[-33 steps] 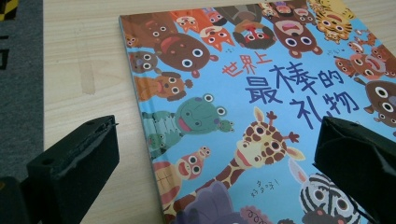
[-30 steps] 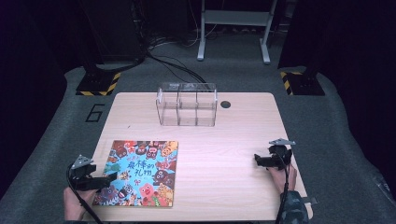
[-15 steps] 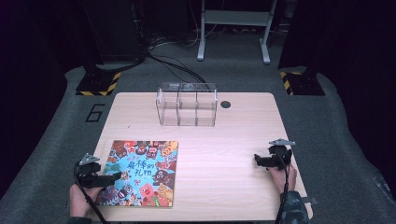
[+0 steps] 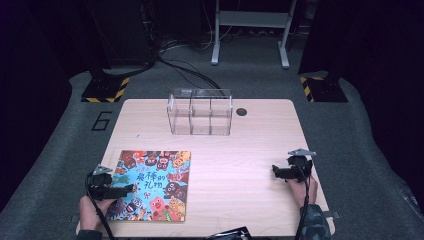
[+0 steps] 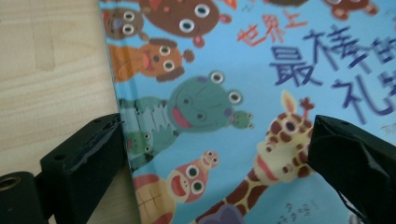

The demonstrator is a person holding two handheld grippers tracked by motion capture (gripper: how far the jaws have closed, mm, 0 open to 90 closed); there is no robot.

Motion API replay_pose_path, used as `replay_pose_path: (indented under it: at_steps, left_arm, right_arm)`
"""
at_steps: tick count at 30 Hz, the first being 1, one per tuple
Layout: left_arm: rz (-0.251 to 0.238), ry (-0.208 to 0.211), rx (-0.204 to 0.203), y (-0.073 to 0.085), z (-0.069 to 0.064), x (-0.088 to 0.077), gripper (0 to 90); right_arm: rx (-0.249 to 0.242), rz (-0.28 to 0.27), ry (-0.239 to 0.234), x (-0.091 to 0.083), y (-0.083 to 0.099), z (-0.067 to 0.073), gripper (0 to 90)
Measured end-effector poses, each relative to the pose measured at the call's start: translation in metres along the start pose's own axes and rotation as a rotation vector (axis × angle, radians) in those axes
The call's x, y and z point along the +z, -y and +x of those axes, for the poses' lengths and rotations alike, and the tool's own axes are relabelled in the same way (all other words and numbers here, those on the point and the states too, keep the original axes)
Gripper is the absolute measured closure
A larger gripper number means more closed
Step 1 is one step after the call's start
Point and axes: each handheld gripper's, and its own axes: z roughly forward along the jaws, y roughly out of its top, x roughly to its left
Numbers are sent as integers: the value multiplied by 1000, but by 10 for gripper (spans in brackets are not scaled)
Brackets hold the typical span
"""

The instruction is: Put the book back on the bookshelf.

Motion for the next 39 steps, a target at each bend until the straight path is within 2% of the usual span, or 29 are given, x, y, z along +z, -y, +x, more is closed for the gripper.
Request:
replay_pose_path:
  at_steps: [3, 5, 6, 10, 13, 14, 16, 18, 20, 21, 24, 28, 31, 34, 36, 37, 39]
  left_arm:
    - [-22, -2, -3, 3, 0, -1, 43]
    - [-19, -2, -5, 3, 0, -1, 46]
    - [-32, -11, -13, 3, -2, 0, 46]
    - [-38, -18, -22, 4, -3, 0, 46]
    - [-24, -25, -31, 4, -6, -1, 46]
    - [-40, -33, -40, 4, -8, 1, 46]
    - [-32, -29, -43, 3, -12, 1, 46]
    - [-35, -35, -35, 2, -16, 3, 46]
    - [-41, -37, -44, 1, -19, 4, 46]
    - [-29, -35, -37, 0, -22, 5, 47]
    - [-30, -40, -40, -1, -25, 6, 51]
    - [-30, -52, -55, -4, -33, 9, 54]
    - [-29, -50, -53, -6, -39, 12, 53]
    - [-9, -43, -20, -7, -45, 13, 36]
    - [-20, -37, -35, -8, -49, 15, 37]
    - [-3, -33, -19, -8, -50, 14, 37]
    - [-19, -28, -27, -8, -52, 16, 39]
  right_arm:
    - [9, -2, 2, 0, 0, 1, 5]
    - [10, -2, 0, 0, 0, 1, 7]
    - [-2, 0, 1, 0, 0, 0, 7]
    - [2, -1, 2, 0, 0, 0, 8]
    - [2, -2, 3, 0, 0, 0, 8]
    - [2, -1, 3, 0, 0, 0, 8]
    - [17, -7, 7, 1, 0, 1, 8]
    - [17, -6, 6, 1, 0, 2, 8]
    - [17, -7, 6, 1, 0, 2, 8]
    - [12, -4, 6, 0, 0, 1, 8]
    - [17, -6, 7, 1, 0, 2, 8]
    - [-1, -1, 3, 0, 0, 0, 9]
    - [0, -1, 3, 0, 0, 0, 9]
    - [3, -2, 3, 0, 0, 1, 9]
    - [8, 0, 4, 0, 0, 1, 10]
    - [7, 0, 4, 0, 0, 1, 10]
    - [6, -1, 3, 0, 0, 1, 11]
